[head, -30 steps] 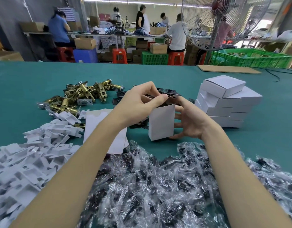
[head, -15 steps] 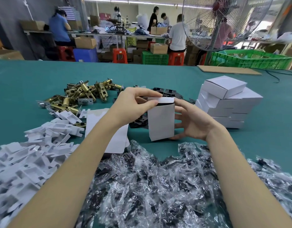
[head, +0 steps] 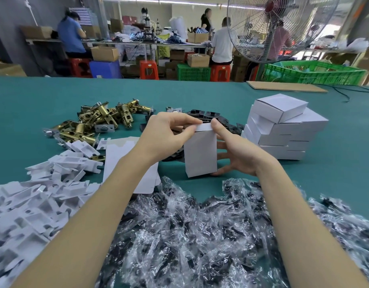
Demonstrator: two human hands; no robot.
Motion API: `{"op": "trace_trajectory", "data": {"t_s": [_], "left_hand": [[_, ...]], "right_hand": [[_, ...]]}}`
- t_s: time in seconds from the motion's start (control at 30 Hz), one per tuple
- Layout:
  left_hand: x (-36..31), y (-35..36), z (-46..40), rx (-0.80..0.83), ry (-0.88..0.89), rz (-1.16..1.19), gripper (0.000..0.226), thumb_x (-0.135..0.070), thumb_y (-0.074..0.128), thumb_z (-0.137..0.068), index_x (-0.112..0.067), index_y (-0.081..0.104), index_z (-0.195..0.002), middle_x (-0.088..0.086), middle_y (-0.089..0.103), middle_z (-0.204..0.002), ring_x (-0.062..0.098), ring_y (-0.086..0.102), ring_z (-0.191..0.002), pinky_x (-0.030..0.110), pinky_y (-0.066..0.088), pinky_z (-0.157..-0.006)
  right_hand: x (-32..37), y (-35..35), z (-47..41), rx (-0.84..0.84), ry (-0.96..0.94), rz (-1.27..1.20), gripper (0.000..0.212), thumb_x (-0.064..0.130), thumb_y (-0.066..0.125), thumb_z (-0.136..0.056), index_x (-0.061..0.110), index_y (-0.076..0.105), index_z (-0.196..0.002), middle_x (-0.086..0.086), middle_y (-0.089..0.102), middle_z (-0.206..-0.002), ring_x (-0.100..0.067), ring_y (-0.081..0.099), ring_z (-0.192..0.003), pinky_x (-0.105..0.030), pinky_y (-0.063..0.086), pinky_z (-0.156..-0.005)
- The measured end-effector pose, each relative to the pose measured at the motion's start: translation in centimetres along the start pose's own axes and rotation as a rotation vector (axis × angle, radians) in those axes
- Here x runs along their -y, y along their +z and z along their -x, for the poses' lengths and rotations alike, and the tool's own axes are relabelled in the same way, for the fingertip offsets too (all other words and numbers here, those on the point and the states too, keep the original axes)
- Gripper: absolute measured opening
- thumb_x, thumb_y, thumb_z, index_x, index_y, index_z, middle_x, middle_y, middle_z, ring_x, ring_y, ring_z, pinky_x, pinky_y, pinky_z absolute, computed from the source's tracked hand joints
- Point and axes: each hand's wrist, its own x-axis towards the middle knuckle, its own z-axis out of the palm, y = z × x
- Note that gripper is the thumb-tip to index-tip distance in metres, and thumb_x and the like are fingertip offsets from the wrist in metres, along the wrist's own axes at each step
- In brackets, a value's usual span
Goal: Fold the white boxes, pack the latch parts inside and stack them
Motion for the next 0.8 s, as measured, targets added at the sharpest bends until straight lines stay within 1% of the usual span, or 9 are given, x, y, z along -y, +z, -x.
{"op": "trace_trajectory", "data": {"t_s": [0.07,0.2,0.3,0.37,0.43,0.47,0.53,0.7,0.8], "left_hand": [[-0.1,0.0,0.1,-0.003,0.026,-0.008,0.015,-0.017,0.072,-0.093,-0.024,0.082,-0.102,-0.016,0.078,-0.094,-0.003,0.072,-0.088,0.012,0.054,-0.079],[-0.1,0.0,0.0,-0.042,-0.006,0.029,0.005,-0.023,0.080,-0.088,-0.023,0.081,-0.093,-0.011,0.078,-0.088,0.007,0.074,-0.079,0.020,0.058,-0.072],[-0.2,0.0,-0.1,-0.018,-0.047,0.071,0.002,-0.023,0.080,-0.088,-0.023,0.079,-0.089,-0.009,0.077,-0.086,0.013,0.074,-0.076,0.023,0.057,-0.064],[-0.2,0.1,-0.1,-0.003,-0.041,0.076,0.003,-0.024,0.080,-0.088,-0.025,0.078,-0.087,-0.008,0.077,-0.087,0.013,0.075,-0.079,0.024,0.058,-0.067],[-0.3,0.2,-0.1,0.015,-0.024,0.067,0.006,-0.025,0.081,-0.087,-0.028,0.077,-0.084,-0.011,0.077,-0.086,0.010,0.075,-0.079,0.020,0.056,-0.068],[-0.3,0.1,-0.1,0.025,-0.018,0.066,0.007,-0.026,0.081,-0.087,-0.028,0.076,-0.084,-0.012,0.077,-0.085,0.008,0.074,-0.079,0.018,0.055,-0.068],[-0.1,-0.1,0.0,0.042,-0.009,0.074,0.006,-0.026,0.081,-0.088,-0.027,0.076,-0.085,-0.011,0.077,-0.087,0.008,0.075,-0.081,0.019,0.057,-0.070],[0.4,-0.6,0.2,0.109,0.027,0.105,0.005,-0.026,0.077,-0.091,-0.031,0.077,-0.092,-0.012,0.078,-0.096,0.005,0.074,-0.092,0.020,0.056,-0.082],[1.0,-0.8,0.5,0.218,-0.021,0.152,0.020,-0.026,0.079,-0.090,-0.036,0.079,-0.108,-0.017,0.076,-0.108,0.005,0.072,-0.101,0.022,0.057,-0.089]], "right_hand": [[0.0,0.0,0.1,0.001,-0.027,0.029,0.067,0.089,0.053,-0.077,0.038,0.074,-0.114,0.002,0.077,-0.107,-0.026,0.075,-0.095,-0.048,0.062,-0.072],[0.4,-0.1,0.2,-0.051,-0.081,0.181,0.075,0.094,0.051,-0.068,0.035,0.078,-0.106,0.004,0.079,-0.102,-0.018,0.077,-0.078,-0.044,0.063,-0.069],[0.9,-0.4,0.6,-0.094,-0.136,0.355,0.074,0.094,0.044,-0.068,0.036,0.080,-0.098,0.012,0.079,-0.100,-0.013,0.077,-0.081,-0.045,0.058,-0.088],[1.0,-0.6,1.0,-0.129,-0.213,0.363,0.056,0.085,0.050,-0.080,0.040,0.080,-0.093,0.017,0.078,-0.099,-0.009,0.076,-0.082,-0.043,0.058,-0.091],[1.1,-0.6,1.1,-0.149,-0.328,0.266,0.027,0.058,0.060,-0.095,0.041,0.079,-0.102,0.016,0.078,-0.102,-0.009,0.076,-0.085,-0.038,0.062,-0.085],[1.2,-0.5,1.1,-0.149,-0.389,0.222,0.019,0.045,0.063,-0.098,0.039,0.078,-0.109,0.014,0.078,-0.104,-0.011,0.076,-0.089,-0.034,0.063,-0.083],[1.3,-0.2,1.1,-0.141,-0.483,0.178,0.018,0.032,0.067,-0.098,0.030,0.078,-0.112,0.008,0.079,-0.105,-0.013,0.075,-0.098,-0.028,0.062,-0.082],[1.5,-0.5,1.6,-0.081,-0.521,0.136,0.022,0.036,0.074,-0.083,0.028,0.080,-0.103,0.003,0.080,-0.099,-0.010,0.075,-0.097,-0.022,0.059,-0.074],[1.0,-1.3,1.7,-0.061,-0.522,0.109,0.029,0.033,0.074,-0.082,0.023,0.079,-0.108,0.001,0.079,-0.107,-0.011,0.074,-0.104,-0.024,0.060,-0.076]]}}
